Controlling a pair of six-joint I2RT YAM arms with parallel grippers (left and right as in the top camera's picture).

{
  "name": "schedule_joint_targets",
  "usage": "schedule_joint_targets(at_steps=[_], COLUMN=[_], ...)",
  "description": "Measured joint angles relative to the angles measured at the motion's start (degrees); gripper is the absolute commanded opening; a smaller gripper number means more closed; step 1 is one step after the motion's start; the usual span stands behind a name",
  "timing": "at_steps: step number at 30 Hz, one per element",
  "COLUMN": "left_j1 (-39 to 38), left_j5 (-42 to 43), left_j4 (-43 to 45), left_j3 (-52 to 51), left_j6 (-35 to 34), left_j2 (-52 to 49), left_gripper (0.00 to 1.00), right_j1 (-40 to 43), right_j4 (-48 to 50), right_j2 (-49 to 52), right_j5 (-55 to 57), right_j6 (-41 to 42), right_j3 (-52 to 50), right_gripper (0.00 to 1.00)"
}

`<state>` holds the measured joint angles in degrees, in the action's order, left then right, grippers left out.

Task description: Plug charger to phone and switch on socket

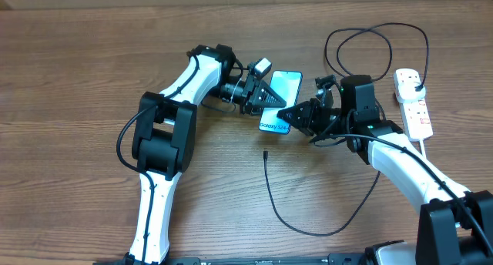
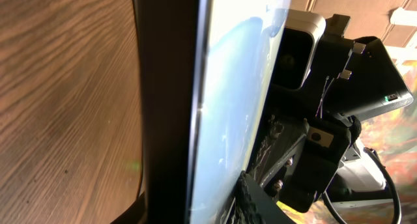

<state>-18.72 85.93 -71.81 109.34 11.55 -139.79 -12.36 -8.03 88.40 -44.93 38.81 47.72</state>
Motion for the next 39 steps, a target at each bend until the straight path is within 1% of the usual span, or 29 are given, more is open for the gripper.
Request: schedule_joint_targets(at_steps=[1, 2, 3, 4, 6, 8, 9, 13, 15, 16, 18, 22, 24, 27, 30, 33, 37, 39], left_j1=[-0.02, -0.04, -0.04, -0.15, -0.74, -1.20, -1.46, -1.51, -1.51, -1.51, -1.51, -1.53, -1.55, -1.55, -1.53, -1.70, -2.34, -2.64], left_j5=[-0.15, -0.31, -0.37, 0.31, 0.63, 0.44, 0.68, 0.44, -1.16, -2.49, -7.06, -21.38, -29.22, -38.82, -41.81, -46.27, -55.34, -61.27], left_j4=[-0.07, -0.15, -0.22, -0.31, -0.22, -0.04, 0.04, 1.70, 2.49, 2.64, 2.67, 2.82, 2.69, 2.58, 2.60, 2.08, -0.09, -1.33], left_j3=[0.48, 0.90, 1.33, 1.86, 2.99, 3.28, 3.28, 3.30, 3.30, 3.30, 3.32, 3.32, 3.32, 3.32, 4.15, 5.84, 9.62, 11.54], left_j6=[-0.31, -0.87, -1.42, -2.08, -2.91, -3.54, -3.74, -4.13, -4.13, -4.13, -4.39, -8.00, -10.64, -14.51, -16.46, -19.12, -22.43, -24.09], left_j2=[0.00, 0.00, 0.00, 0.00, 0.00, 0.00, 0.00, 0.00, 0.00, 0.00, 0.00, 0.00, 0.00, 0.00, 0.28, 0.79, 1.14, 1.25], left_gripper=[0.27, 0.25, 0.23, 0.20, 0.13, 0.04, 0.04, 0.04, 0.04, 0.04, 0.04, 0.04, 0.04, 0.04, 0.04, 0.04, 0.04, 0.04], right_j1=[0.00, 0.00, -0.09, -0.44, -1.33, -1.73, -1.70, -1.09, -0.59, -0.28, 0.52, 2.12, 2.62, 2.62, 2.56, 2.45, 2.34, 2.19], right_j4=[0.00, -0.20, -0.76, -1.27, -1.68, -1.64, -1.55, -1.60, -1.68, -1.64, -1.79, -5.07, -7.63, -11.87, -15.17, -16.20, -16.17, -16.00], right_j2=[-0.09, -0.17, -0.15, -0.07, 0.11, 0.11, 0.11, 0.11, 0.13, 0.13, 0.13, 0.13, 0.13, 0.13, 0.17, 0.17, 0.17, 0.17], right_j5=[0.13, 0.31, 0.33, 0.42, 0.20, 0.13, 0.17, 0.17, -0.22, -0.66, -1.44, -1.46, 0.11, 5.31, 11.41, 16.31, 19.98, 21.29], right_j6=[-0.07, -0.17, -0.35, -0.76, -1.38, -1.70, -1.88, -2.51, -2.67, -2.84, -3.34, -5.44, -6.10, -6.62, -6.97, -7.13, -7.32, -7.34], right_j3=[0.11, 0.13, 0.11, 0.02, -0.33, -0.39, -0.42, -0.50, -0.50, -0.50, -0.50, -0.50, -0.50, -0.50, -0.52, -0.55, -0.55, -0.55], right_gripper=[0.15, 0.26, 0.44, 0.54, 0.64, 0.78, 0.83, 0.88, 0.91, 0.95, 0.98, 1.00, 1.00, 1.00, 1.00, 1.00, 1.00, 1.00])
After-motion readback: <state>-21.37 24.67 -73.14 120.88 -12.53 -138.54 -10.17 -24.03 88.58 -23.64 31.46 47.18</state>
